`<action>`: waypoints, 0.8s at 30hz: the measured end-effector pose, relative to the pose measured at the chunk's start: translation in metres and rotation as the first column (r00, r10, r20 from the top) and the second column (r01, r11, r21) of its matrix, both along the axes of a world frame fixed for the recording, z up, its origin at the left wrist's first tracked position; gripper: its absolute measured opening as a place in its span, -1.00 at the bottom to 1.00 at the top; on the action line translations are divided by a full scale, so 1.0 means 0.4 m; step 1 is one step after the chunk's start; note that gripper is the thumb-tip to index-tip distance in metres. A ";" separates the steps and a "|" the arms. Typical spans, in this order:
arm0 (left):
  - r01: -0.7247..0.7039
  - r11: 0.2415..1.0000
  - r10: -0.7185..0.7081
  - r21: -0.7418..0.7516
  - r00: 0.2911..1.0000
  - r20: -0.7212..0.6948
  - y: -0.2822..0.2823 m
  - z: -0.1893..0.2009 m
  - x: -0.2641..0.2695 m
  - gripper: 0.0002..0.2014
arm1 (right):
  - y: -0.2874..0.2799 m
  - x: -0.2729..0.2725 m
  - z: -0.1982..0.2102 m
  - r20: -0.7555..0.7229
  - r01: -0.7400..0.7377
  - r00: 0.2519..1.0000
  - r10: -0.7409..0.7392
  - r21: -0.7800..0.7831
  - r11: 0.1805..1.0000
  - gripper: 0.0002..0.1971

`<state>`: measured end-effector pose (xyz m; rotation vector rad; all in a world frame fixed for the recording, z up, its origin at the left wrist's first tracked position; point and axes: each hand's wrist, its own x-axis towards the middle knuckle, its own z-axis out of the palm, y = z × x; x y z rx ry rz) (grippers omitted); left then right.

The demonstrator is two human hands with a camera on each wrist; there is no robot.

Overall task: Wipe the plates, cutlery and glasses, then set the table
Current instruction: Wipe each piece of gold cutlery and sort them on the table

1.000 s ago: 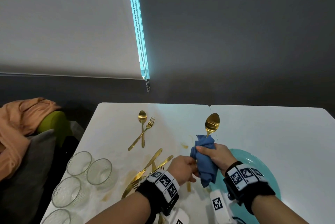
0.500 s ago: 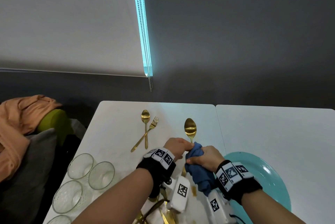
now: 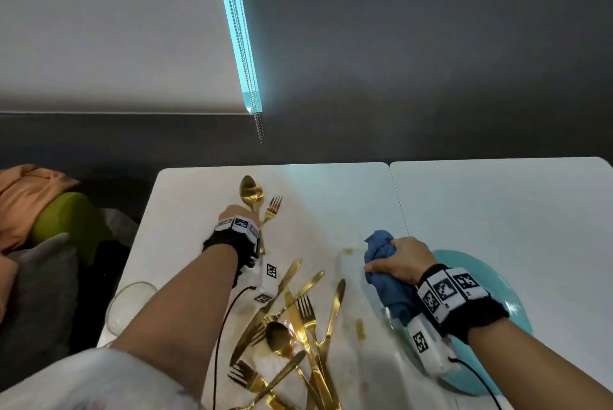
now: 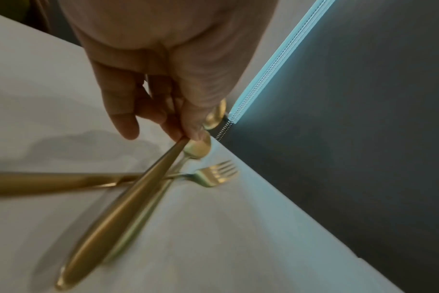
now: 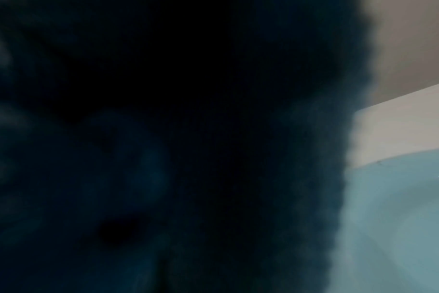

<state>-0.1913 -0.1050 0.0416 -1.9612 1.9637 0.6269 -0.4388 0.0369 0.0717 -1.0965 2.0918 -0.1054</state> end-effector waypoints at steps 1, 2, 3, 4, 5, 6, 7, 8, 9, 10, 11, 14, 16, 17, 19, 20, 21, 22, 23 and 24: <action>-0.032 0.999 0.032 -0.003 0.999 -0.001 -0.007 -0.012 0.012 -0.74 | 0.006 -0.008 -0.001 -0.011 0.004 1.000 -0.004 0.001 1.000 -0.58; -0.018 1.000 0.018 -0.007 1.000 0.022 -0.017 -0.028 0.018 -0.73 | 0.011 -0.015 -0.002 -0.015 0.012 1.000 -0.012 -0.001 1.000 -0.57; -0.035 0.999 0.035 -0.008 0.999 0.023 -0.020 -0.038 0.021 -0.72 | 0.017 -0.020 -0.004 -0.009 0.022 1.000 -0.022 -0.004 1.000 -0.57; -0.061 0.998 0.061 -0.015 0.998 0.009 -0.025 -0.049 0.023 -0.71 | 0.022 -0.024 -0.005 0.006 0.037 0.999 -0.037 -0.007 0.999 -0.58; -0.092 0.996 0.092 -0.020 0.996 -0.016 -0.028 -0.058 0.024 -0.70 | 0.026 -0.026 -0.007 0.022 0.050 0.999 -0.050 -0.013 0.999 -0.59; -0.128 0.992 0.127 -0.017 0.991 -0.036 -0.029 -0.065 0.024 -0.69 | 0.031 -0.026 -0.008 0.037 0.065 0.997 -0.064 -0.019 0.998 -0.62; -0.146 0.989 0.146 -0.006 0.989 -0.040 -0.027 -0.070 0.025 -0.69 | 0.035 -0.026 -0.010 0.048 0.076 0.996 -0.075 -0.029 0.997 -0.66; -0.161 0.987 0.161 0.010 0.986 -0.037 -0.030 -0.080 0.028 -0.68 | 0.039 -0.025 -0.011 0.058 0.086 0.995 -0.084 -0.040 0.995 -0.71; -0.177 0.984 0.178 0.018 0.983 -0.037 -0.027 -0.082 0.032 -0.69 | 0.043 -0.024 -0.010 0.065 0.093 0.994 -0.090 -0.052 0.994 -0.74; -0.215 0.976 0.216 0.028 0.975 -0.052 -0.021 -0.081 0.034 -0.69 | 0.046 -0.022 -0.010 0.073 0.101 0.993 -0.097 -0.062 0.993 -0.75; -0.249 0.968 0.251 0.039 0.965 -0.077 -0.013 -0.080 0.034 -0.69 | 0.049 -0.020 -0.010 0.086 0.111 0.991 -0.104 -0.072 0.991 -0.75; -0.365 0.931 0.359 0.017 0.904 -0.231 0.025 -0.065 0.014 -0.74 | 0.057 -0.016 -0.015 0.141 0.137 0.982 -0.125 -0.084 0.987 -0.69; -0.376 0.926 0.369 0.032 0.882 -0.293 0.075 -0.050 -0.014 -0.74 | 0.065 -0.014 -0.023 0.181 0.151 0.974 -0.134 -0.081 0.985 -0.70; -0.356 0.934 0.349 0.035 0.887 -0.303 0.110 -0.045 -0.030 -0.70 | 0.069 -0.012 -0.028 0.208 0.164 0.967 -0.145 -0.081 0.983 -0.73; -0.281 0.957 0.292 0.079 0.916 -0.275 0.199 -0.040 -0.061 -0.63 | 0.077 -0.008 -0.035 0.283 0.217 0.940 -0.189 -0.071 0.974 -0.74; -0.230 0.966 0.253 0.119 0.936 -0.244 0.247 -0.045 -0.073 -0.61 | 0.081 -0.006 -0.040 0.324 0.245 0.922 -0.213 -0.061 0.968 -0.73; -0.169 0.970 0.204 0.175 0.956 -0.210 0.296 -0.049 -0.085 -0.62 | 0.086 -0.004 -0.043 0.369 0.275 0.898 -0.239 -0.047 0.960 -0.70; -0.110 0.967 0.155 0.230 0.970 -0.188 0.342 -0.056 -0.098 -0.65 | 0.091 -0.002 -0.047 0.416 0.302 0.871 -0.261 -0.033 0.953 -0.69; -0.062 0.960 0.113 0.272 0.978 -0.174 0.386 -0.067 -0.108 -0.68 | 0.097 0.001 -0.049 0.456 0.322 0.845 -0.278 -0.019 0.947 -0.70; -0.027 0.955 0.077 0.296 0.985 -0.157 0.425 -0.077 -0.117 -0.68 | 0.104 0.004 -0.051 0.491 0.338 0.821 -0.291 -0.007 0.941 -0.72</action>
